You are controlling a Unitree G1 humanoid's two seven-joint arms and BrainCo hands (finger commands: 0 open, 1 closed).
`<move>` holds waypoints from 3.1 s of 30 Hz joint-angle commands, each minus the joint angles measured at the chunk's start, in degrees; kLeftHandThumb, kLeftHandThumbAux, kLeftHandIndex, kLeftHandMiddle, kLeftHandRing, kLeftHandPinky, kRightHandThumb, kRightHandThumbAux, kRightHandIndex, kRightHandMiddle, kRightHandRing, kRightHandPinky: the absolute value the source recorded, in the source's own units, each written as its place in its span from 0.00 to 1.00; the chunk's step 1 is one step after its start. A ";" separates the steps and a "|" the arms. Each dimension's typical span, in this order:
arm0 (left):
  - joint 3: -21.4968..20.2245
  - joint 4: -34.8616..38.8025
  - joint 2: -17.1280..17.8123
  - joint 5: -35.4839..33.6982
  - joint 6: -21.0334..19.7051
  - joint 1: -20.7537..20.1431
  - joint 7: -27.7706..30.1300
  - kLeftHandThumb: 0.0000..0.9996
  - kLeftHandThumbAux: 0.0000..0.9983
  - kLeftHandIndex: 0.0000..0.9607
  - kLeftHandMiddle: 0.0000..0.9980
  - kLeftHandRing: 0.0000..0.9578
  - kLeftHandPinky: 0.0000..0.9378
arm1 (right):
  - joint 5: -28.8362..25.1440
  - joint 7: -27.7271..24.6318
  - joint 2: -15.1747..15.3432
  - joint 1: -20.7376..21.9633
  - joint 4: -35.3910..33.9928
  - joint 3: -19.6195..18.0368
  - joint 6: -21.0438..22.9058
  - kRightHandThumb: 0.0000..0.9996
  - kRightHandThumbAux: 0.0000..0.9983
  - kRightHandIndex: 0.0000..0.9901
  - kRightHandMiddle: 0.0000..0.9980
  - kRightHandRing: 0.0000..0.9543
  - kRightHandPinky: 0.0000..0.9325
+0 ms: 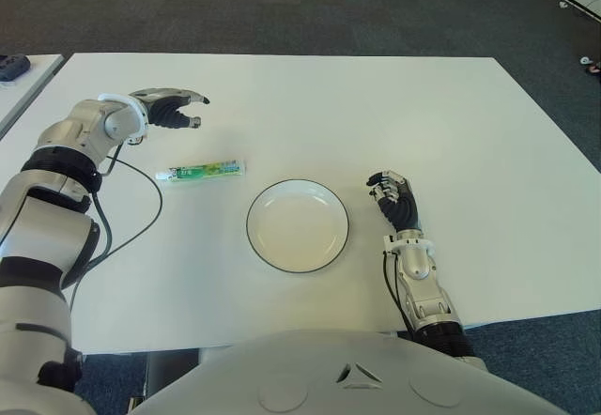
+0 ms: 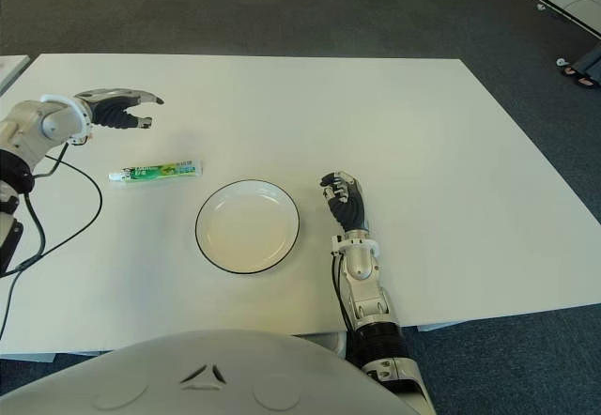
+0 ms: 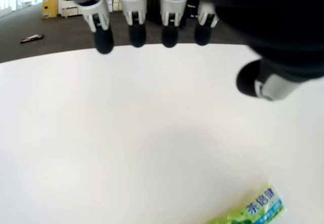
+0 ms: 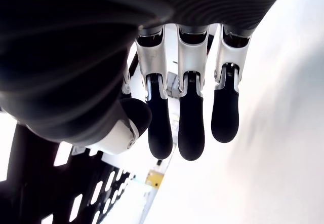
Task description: Put the toothpaste on the table into the plate.
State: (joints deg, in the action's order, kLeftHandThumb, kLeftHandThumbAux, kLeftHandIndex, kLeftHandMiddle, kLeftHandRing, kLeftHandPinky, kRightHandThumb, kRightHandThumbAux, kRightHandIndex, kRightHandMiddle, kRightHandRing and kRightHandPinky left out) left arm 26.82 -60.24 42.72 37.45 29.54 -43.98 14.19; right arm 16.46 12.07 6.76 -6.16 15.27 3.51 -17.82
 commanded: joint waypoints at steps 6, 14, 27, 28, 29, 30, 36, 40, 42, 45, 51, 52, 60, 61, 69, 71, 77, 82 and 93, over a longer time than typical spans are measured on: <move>4.44 0.44 -0.49 6.32 0.54 4.04 -6.92 0.67 0.25 0.05 0.07 0.12 0.23 | -0.43 -0.17 -0.03 -0.18 0.51 -0.26 0.31 0.70 0.74 0.43 0.49 0.54 0.56; 7.43 0.76 0.34 10.12 2.73 3.31 -8.48 0.67 0.24 0.00 0.05 0.11 0.21 | -0.81 -0.18 0.04 -0.36 0.68 -0.40 -0.55 0.70 0.74 0.43 0.48 0.54 0.56; 12.23 3.22 2.16 16.91 4.61 4.47 -10.88 0.53 0.23 0.00 0.01 0.03 0.12 | 0.47 1.21 0.39 -0.54 0.84 -0.22 -0.83 0.70 0.74 0.43 0.49 0.54 0.53; 12.32 3.47 2.28 17.07 4.74 4.61 -10.89 0.53 0.24 0.00 0.02 0.03 0.13 | 0.52 1.28 0.40 -0.54 0.84 -0.19 -0.83 0.70 0.74 0.43 0.49 0.54 0.53; 12.39 3.65 2.36 17.16 4.81 4.71 -10.90 0.53 0.24 0.00 0.02 0.03 0.13 | 0.54 1.32 0.42 -0.54 0.84 -0.16 -0.83 0.70 0.74 0.43 0.49 0.54 0.53; 12.48 4.09 2.51 17.25 4.87 5.05 -10.92 0.53 0.24 0.00 0.02 0.03 0.13 | 0.61 1.43 0.42 -0.54 0.86 -0.11 -0.89 0.70 0.74 0.43 0.49 0.54 0.53; 12.70 6.30 3.10 17.43 5.16 6.45 -10.50 0.53 0.25 0.00 0.02 0.03 0.14 | 1.40 2.31 0.57 -0.54 0.84 0.15 -1.01 0.70 0.74 0.43 0.49 0.54 0.53; 12.21 6.78 3.15 16.61 5.11 7.47 -10.17 0.53 0.25 0.00 0.02 0.04 0.16 | 1.99 2.92 0.62 -0.56 0.81 0.27 -1.23 0.70 0.74 0.43 0.49 0.54 0.54; 12.18 6.37 2.95 16.42 5.09 7.79 -10.04 0.53 0.25 0.00 0.03 0.05 0.17 | 2.14 3.04 0.61 -0.58 0.76 0.31 -1.14 0.70 0.74 0.43 0.49 0.54 0.53; 12.54 5.62 2.50 16.73 4.90 8.32 -10.34 0.52 0.26 0.00 0.04 0.06 0.18 | 1.88 2.80 0.64 -0.62 0.76 0.28 -1.00 0.70 0.74 0.43 0.49 0.53 0.52; 12.55 5.89 2.33 16.34 4.75 8.73 -8.54 0.52 0.27 0.00 0.04 0.06 0.19 | 0.74 1.97 0.59 -0.66 0.93 0.07 -1.13 0.70 0.74 0.43 0.50 0.54 0.52; 12.52 6.09 2.33 16.22 4.66 8.94 -8.24 0.53 0.27 0.00 0.04 0.07 0.20 | 0.61 1.88 0.56 -0.67 0.93 0.04 -1.12 0.70 0.74 0.43 0.50 0.54 0.51; 11.67 10.12 3.68 14.22 4.65 10.77 -3.36 0.55 0.27 0.00 0.03 0.08 0.20 | 0.47 1.79 0.54 -0.87 1.15 -0.10 -1.93 0.70 0.74 0.43 0.50 0.54 0.52; 11.62 10.70 3.86 14.02 4.54 11.09 -2.70 0.55 0.27 0.00 0.03 0.07 0.20 | 0.60 1.87 0.57 -0.87 1.23 -0.09 -2.04 0.70 0.74 0.43 0.50 0.55 0.52; 12.06 12.41 4.01 14.74 3.35 13.57 -1.29 0.52 0.27 0.00 0.03 0.07 0.19 | 0.56 1.66 0.54 -1.24 0.91 -0.12 -2.17 0.70 0.74 0.43 0.50 0.55 0.52; 12.16 12.17 3.77 15.10 2.87 14.09 -1.93 0.51 0.27 0.00 0.02 0.06 0.18 | 0.54 1.64 0.51 -1.29 0.90 -0.12 -2.24 0.70 0.74 0.43 0.50 0.55 0.52; 14.34 8.93 0.95 18.07 -0.12 14.41 -5.30 0.50 0.27 0.00 0.05 0.08 0.18 | 0.29 1.44 0.49 -1.46 1.05 -0.16 -2.62 0.69 0.74 0.43 0.50 0.54 0.53; 17.14 2.96 -2.43 20.63 -2.41 13.61 -10.45 0.49 0.26 0.00 0.05 0.08 0.17 | 0.33 1.51 0.45 -1.60 0.99 -0.27 -2.49 0.69 0.74 0.43 0.50 0.54 0.54; 20.85 -11.53 -10.91 20.68 -8.53 13.20 -20.31 0.51 0.27 0.00 0.05 0.06 0.14 | 0.14 1.98 0.55 -2.10 1.00 -1.14 -2.16 0.70 0.74 0.43 0.50 0.53 0.53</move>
State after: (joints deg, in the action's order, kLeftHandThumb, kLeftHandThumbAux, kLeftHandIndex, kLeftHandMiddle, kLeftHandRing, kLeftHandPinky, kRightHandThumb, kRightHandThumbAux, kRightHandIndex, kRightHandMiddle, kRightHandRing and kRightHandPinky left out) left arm 43.83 -66.80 35.77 55.14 22.86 -35.65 -9.41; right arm 17.39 13.93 7.33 -8.20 15.79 3.00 -20.00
